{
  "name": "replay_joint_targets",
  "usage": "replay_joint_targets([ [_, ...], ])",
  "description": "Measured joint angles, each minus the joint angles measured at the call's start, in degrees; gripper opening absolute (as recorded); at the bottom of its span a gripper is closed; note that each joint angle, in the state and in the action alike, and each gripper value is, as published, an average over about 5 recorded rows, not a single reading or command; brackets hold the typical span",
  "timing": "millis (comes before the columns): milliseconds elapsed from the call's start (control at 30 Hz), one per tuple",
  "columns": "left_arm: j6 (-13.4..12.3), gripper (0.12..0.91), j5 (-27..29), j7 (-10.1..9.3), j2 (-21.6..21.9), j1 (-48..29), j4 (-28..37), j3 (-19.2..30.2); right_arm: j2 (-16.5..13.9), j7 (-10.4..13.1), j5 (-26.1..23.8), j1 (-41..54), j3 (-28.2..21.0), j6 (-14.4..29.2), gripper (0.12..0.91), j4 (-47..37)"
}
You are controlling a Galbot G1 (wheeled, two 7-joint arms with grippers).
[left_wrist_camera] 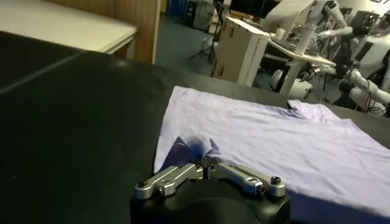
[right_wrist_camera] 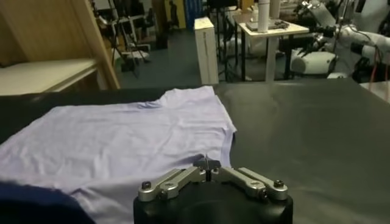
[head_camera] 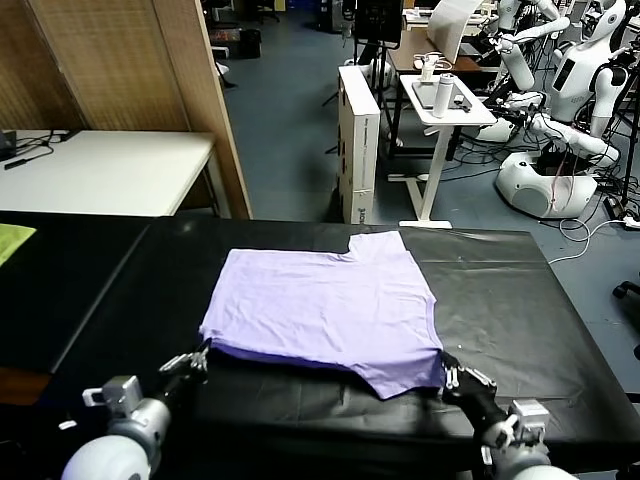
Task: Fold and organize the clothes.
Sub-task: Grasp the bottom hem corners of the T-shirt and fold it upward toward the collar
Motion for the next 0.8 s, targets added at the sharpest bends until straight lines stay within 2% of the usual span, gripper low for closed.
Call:
replay_joint_targets([
  [367, 0.23, 0.149, -0.16, -0.21, 1.57, -5.83, 3.72, 2.12, -0.33, 0.44, 0.9, 11.01, -3.41, -0.76, 0.138, -7.03],
  [800, 0.18, 0.149, 0.01, -0.33, 2.69, -11.2, 8.64, 4.93, 1.39, 0.3, -0.19, 14.69, -5.61, -0.97, 0.138, -11.13],
])
